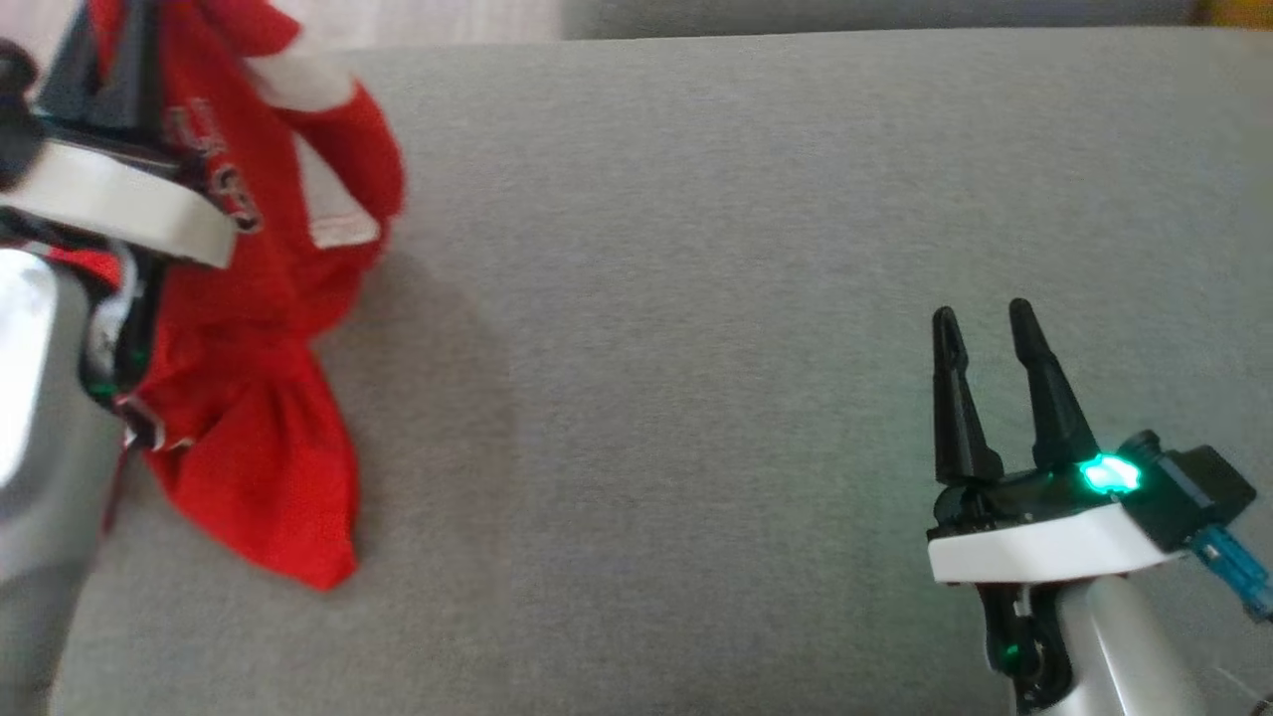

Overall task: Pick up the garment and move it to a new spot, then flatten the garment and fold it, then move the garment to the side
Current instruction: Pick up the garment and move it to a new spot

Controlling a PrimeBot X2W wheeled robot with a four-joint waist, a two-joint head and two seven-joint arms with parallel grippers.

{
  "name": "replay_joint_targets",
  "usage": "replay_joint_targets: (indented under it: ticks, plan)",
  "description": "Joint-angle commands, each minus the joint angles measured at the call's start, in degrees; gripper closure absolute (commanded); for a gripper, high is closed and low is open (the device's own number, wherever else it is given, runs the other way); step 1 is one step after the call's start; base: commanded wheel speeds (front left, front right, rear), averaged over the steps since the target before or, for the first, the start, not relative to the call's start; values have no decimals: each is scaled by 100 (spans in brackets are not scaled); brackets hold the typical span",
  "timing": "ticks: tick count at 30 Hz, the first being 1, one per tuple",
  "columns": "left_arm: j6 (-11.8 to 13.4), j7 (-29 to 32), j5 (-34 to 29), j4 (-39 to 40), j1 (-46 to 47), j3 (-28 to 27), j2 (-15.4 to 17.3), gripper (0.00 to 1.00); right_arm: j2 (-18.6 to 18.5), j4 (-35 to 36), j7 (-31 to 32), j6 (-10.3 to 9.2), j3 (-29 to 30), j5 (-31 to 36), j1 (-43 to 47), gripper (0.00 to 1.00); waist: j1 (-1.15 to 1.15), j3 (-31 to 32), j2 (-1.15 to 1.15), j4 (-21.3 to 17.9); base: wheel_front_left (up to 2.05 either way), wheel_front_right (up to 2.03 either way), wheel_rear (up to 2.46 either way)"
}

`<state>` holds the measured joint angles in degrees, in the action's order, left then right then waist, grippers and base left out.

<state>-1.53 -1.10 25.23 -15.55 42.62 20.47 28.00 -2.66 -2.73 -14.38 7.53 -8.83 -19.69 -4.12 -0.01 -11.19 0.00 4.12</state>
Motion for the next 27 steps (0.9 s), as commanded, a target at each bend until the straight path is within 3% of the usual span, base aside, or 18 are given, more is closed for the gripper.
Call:
replay_joint_targets:
  ticks: [1,9,10,19,21,27]
  plan:
    - [70,137,20,491,130,-150,196,100,-21,188,-62,-4,-153,-76,-204,0,1,-61,0,-303,0,0,0]
    - [224,535,5,1269,72,240,-196,100,-21,218,-62,-4,-167,-196,-394,0,1,-270,0,-1044,0,0,0]
    - [247,595,-28,1303,168,347,-319,100,-21,241,-62,-4,-185,-261,-459,0,1,-345,0,-1289,0,0,0]
    - [325,500,-86,677,699,557,-831,100,-21,316,-62,-4,-247,-540,-616,0,1,-622,0,-2140,0,0,0]
    - [375,358,-131,323,840,538,-905,0,-21,331,-62,-4,-252,-592,-634,0,1,-661,0,-2261,0,0,0]
    - [418,-238,-203,-564,977,454,-949,0,-21,358,-62,-4,-209,-633,-623,0,1,-654,0,-2287,0,0,0]
